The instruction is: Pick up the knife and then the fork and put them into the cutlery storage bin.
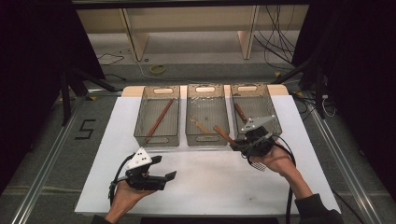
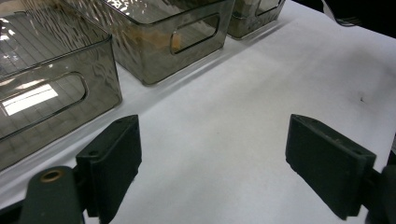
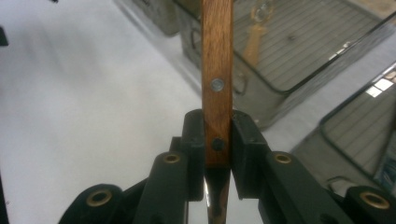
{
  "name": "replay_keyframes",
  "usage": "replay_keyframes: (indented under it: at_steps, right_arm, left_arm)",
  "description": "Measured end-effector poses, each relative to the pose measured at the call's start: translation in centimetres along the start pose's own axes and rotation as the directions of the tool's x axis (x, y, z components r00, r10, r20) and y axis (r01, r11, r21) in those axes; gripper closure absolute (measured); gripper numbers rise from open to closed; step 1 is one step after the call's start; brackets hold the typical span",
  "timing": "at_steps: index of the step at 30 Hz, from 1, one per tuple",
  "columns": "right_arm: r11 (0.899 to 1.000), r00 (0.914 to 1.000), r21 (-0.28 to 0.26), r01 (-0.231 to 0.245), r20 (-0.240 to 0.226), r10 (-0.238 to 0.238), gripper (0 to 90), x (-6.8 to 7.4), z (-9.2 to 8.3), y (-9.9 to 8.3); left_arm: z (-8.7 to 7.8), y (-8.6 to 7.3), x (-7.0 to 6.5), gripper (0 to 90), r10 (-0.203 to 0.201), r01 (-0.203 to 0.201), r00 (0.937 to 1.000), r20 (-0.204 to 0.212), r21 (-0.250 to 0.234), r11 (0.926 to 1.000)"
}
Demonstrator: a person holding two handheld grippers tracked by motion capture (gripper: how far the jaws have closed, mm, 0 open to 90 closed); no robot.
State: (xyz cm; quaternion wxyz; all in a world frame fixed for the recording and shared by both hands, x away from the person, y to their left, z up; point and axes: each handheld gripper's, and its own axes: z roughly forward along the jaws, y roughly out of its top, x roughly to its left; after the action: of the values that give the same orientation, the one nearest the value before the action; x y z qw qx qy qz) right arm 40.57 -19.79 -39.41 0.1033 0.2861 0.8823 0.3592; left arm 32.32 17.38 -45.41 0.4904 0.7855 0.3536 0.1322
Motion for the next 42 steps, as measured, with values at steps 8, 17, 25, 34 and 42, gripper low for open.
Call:
replay_keyframes:
  at_steps: [8,17,25,34,42]
  right_arm:
    - [0.999,0.9979,-0.019,-0.048,0.043,0.049,77.8,-2.1,-0.9,1.6]
    - [0.995,0.9916,-0.034,-0.093,0.087,0.096,77.7,-4.2,-1.4,3.1]
    - [0.99,0.9843,-0.043,-0.131,0.113,0.135,77.8,-5.9,-1.4,3.9]
    - [0.985,0.9734,-0.042,-0.17,0.149,0.174,77.8,-7.6,-1.1,4.5]
    - [0.973,0.9538,-0.048,-0.227,0.19,0.232,77.7,-9.5,-0.5,5.0]
  left_arm:
    - [-0.1,-0.1,0.1,17.4,-0.001,0.001,1.0,-0.005,-0.01,0.9999]
    - [0.0,-0.1,0.1,17.1,-0.004,0.003,1.0,-0.006,-0.013,0.9999]
    - [0.0,-0.1,0.0,17.1,-0.006,0.006,1.0,-0.005,-0.013,0.9999]
    - [0.0,-0.1,0.0,17.1,-0.001,0.001,1.0,-0.007,-0.015,0.9999]
    - [-0.1,-0.1,0.0,17.1,0.0,0.0,1.0,-0.001,-0.021,0.9998]
